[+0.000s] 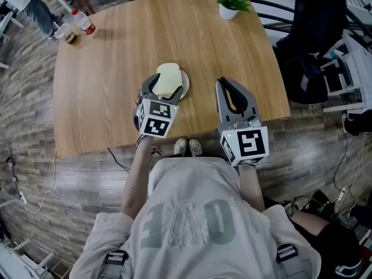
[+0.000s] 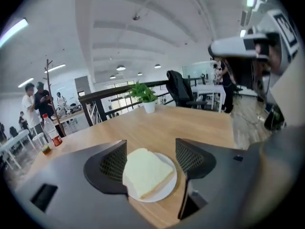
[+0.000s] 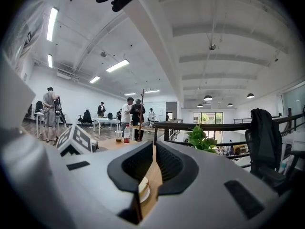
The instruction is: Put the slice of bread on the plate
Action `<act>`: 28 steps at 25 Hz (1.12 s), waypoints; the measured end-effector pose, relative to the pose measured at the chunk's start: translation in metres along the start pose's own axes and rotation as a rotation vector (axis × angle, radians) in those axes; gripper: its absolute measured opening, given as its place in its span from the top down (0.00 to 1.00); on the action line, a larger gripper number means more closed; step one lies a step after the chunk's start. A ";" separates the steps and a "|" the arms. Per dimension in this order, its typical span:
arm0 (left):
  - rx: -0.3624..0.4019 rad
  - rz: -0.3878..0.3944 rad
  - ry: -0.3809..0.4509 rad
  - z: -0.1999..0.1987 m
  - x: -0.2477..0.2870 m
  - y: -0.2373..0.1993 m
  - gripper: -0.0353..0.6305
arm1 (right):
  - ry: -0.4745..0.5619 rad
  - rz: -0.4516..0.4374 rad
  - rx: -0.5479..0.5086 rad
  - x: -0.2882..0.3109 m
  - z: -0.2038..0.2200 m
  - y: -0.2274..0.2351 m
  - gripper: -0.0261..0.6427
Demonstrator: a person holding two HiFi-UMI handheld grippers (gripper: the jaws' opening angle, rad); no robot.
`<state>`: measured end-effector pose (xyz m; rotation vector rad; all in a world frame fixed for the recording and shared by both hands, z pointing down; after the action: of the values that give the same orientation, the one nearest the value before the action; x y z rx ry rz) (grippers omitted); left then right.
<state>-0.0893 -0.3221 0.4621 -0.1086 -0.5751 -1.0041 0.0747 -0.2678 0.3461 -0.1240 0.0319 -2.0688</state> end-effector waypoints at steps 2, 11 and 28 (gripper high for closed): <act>-0.084 0.001 0.111 -0.023 -0.017 -0.007 0.47 | 0.019 -0.012 -0.007 0.003 -0.004 -0.002 0.91; -0.378 -0.111 0.604 -0.094 -0.106 -0.037 0.94 | 0.082 0.004 -0.051 0.006 -0.024 -0.001 0.92; -0.373 -0.120 0.698 -0.102 -0.126 -0.037 0.94 | 0.076 -0.025 -0.058 0.007 -0.022 -0.005 0.92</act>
<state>-0.1289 -0.2813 0.3056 -0.0468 0.2491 -1.1742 0.0651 -0.2726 0.3254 -0.0815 0.1382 -2.0972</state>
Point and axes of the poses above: the fingertips, and each gripper's own axes: x forward along the fingers, y to its right, z out of its underside, the point moved 5 cm from there along -x, backward along the fingers, and after that the axes turned 1 degree about y, right-handed, at the moved point
